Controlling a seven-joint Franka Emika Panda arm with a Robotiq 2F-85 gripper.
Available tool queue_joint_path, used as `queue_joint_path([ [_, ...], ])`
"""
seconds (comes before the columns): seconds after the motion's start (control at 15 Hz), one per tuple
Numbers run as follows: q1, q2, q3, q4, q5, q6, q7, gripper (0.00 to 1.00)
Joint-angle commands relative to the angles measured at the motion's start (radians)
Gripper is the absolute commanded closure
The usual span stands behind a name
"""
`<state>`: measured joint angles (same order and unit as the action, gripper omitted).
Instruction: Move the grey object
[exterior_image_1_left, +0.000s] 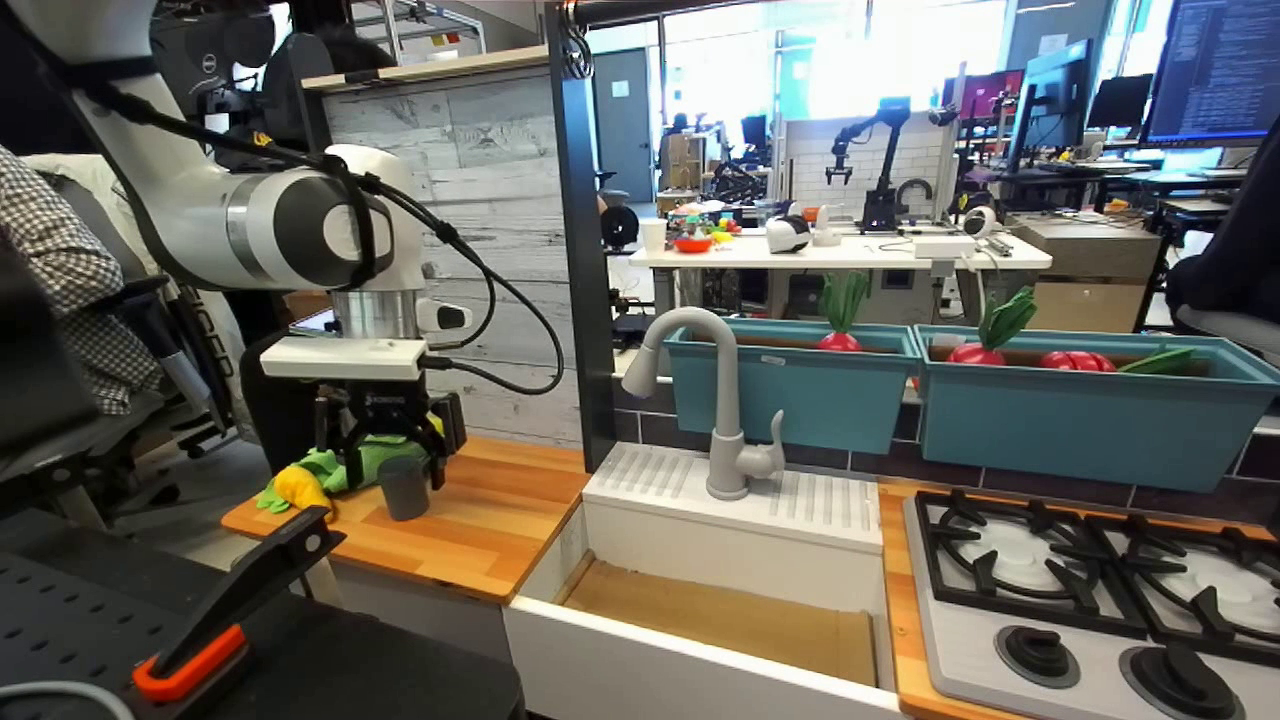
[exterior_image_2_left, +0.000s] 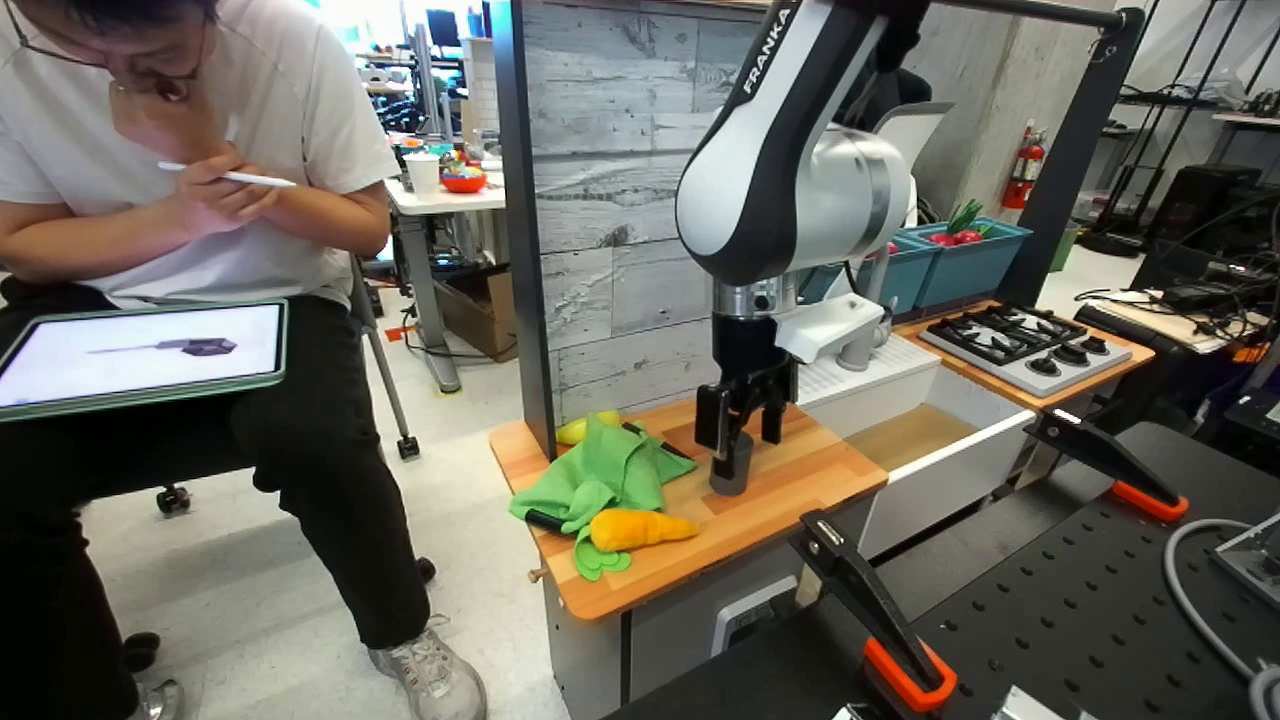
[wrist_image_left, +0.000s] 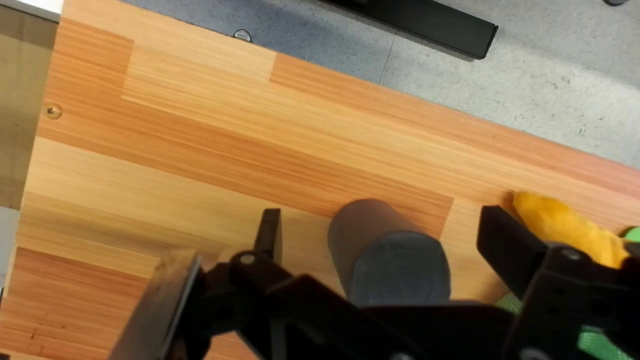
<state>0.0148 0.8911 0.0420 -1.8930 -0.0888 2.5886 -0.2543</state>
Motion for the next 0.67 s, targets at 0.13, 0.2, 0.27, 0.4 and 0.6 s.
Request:
queue_joint_path([
  [0.13, 0.002, -0.034, 0.002, -0.001, -0.024, -0.027, 0.009, 0.00],
  [0.2, 0.001, -0.045, 0.005, -0.005, -0.023, -0.027, 0.008, 0.00],
  [0.27, 0.001, -0.064, 0.008, -0.014, -0.022, -0.022, 0.007, 0.00],
  [0.4, -0.002, -0.107, 0.018, -0.033, -0.018, -0.002, 0.004, 0.00],
  [0.6, -0.025, -0.173, 0.051, -0.059, 0.003, -0.001, -0.019, 0.00],
])
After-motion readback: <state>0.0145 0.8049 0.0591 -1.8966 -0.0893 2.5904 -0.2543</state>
